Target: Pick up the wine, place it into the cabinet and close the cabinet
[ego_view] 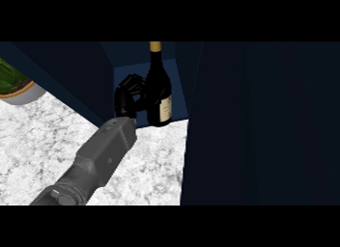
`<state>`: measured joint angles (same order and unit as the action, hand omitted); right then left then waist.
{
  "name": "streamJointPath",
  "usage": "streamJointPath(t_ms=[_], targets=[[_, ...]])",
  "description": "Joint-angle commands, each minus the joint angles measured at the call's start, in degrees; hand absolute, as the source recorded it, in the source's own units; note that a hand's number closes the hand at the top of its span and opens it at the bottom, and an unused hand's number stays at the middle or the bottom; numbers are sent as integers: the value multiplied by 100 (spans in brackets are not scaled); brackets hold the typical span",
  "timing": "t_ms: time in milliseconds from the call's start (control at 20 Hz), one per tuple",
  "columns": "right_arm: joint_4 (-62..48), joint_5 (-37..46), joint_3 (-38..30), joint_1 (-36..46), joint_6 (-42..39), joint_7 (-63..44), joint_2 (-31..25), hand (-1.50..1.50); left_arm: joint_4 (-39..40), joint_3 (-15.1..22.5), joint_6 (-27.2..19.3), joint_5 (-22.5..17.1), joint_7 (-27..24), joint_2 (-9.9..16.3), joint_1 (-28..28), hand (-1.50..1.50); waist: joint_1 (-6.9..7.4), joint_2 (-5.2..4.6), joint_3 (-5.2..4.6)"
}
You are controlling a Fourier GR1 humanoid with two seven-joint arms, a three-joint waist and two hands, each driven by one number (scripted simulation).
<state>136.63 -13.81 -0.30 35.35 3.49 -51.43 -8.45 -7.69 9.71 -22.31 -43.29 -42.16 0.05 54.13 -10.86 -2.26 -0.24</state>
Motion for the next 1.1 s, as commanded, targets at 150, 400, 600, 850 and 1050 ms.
streamJointPath(t_ms=[150, 400, 600, 850, 1050], targets=[[167, -251, -123, -73, -40, -51, -15, -150, -45, 62, -218, -152, 0, -5, 231, 150, -21, -21, 6], [116, -78, -22, -167, -118, -12, -42, -150, 91, 110, -521, -162, 351, -5, 687, 150, 94, -21, 8], [179, -96, -67, -218, -65, -70, -17, -150, 198, 106, -527, -158, 440, -5, 835, 150, 144, -27, 7], [84, -26, -131, -294, -186, 255, 1, -150, 234, -79, -617, -346, 767, -5, 1154, 150, 197, -52, 14], [35, -113, -277, -314, -189, 211, -54, -150, 382, -69, -555, -302, 891, -5, 1219, 150, 194, -88, 14]])
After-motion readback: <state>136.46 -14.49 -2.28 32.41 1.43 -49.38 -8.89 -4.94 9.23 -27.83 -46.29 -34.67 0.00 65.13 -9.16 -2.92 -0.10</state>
